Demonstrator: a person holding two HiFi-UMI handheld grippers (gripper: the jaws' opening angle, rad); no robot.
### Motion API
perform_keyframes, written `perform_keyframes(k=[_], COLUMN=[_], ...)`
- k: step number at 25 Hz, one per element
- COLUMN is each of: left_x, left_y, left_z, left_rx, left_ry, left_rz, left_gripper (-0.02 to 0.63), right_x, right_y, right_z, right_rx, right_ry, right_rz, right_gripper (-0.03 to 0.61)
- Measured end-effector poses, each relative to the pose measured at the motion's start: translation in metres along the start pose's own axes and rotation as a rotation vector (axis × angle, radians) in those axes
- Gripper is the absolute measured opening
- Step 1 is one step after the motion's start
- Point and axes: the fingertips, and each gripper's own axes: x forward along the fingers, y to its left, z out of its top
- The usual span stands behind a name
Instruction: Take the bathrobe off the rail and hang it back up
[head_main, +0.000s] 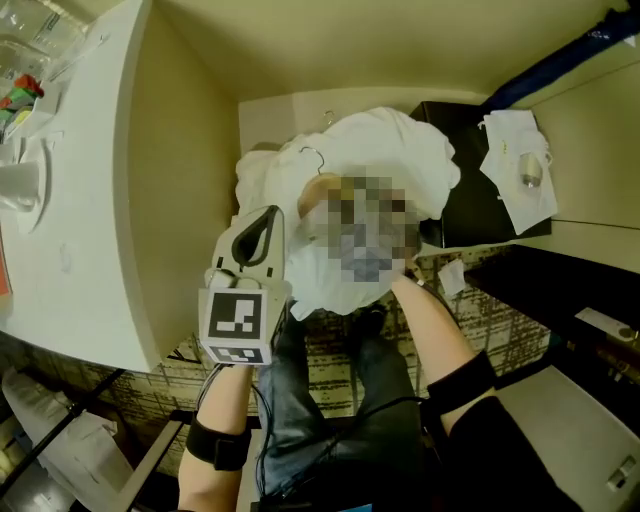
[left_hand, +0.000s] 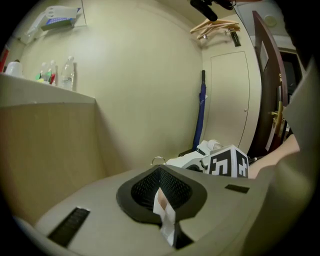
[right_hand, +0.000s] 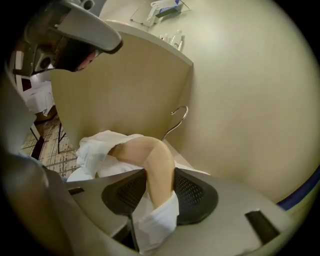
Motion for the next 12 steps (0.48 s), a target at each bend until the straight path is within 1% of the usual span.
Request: perform_keyframes(k=[4, 6, 8, 12], left_x=[0.017, 0.023, 0.026, 0.030], left_y=[0.000, 0.001, 0.003, 0.010], left_z=[-0.032, -0.043, -0.051, -0.061], left_rx=[0.011, -0.013, -0.038, -0.041], left_ry=[0.031, 0.045, 0.056, 0.065], left_rz=[-0.019, -0.011, 0.000, -0.001], left_gripper=[0.002, 0.002, 0.002, 0.002], right_x=[0.040, 0.054, 0.063, 0.068], right_y=[-0.007, -0.011, -0.013, -0.015], right_z=[-0.010, -0.017, -0.022, -0.022], right_rx=[0.035, 0.013, -0.026, -0.034], right_ry=[0.009, 0.016, 0.020, 0.017], right_rz=[0.011, -0.008, -0.041, -0.076], right_gripper=[0.198, 0.213, 0.213, 0.229])
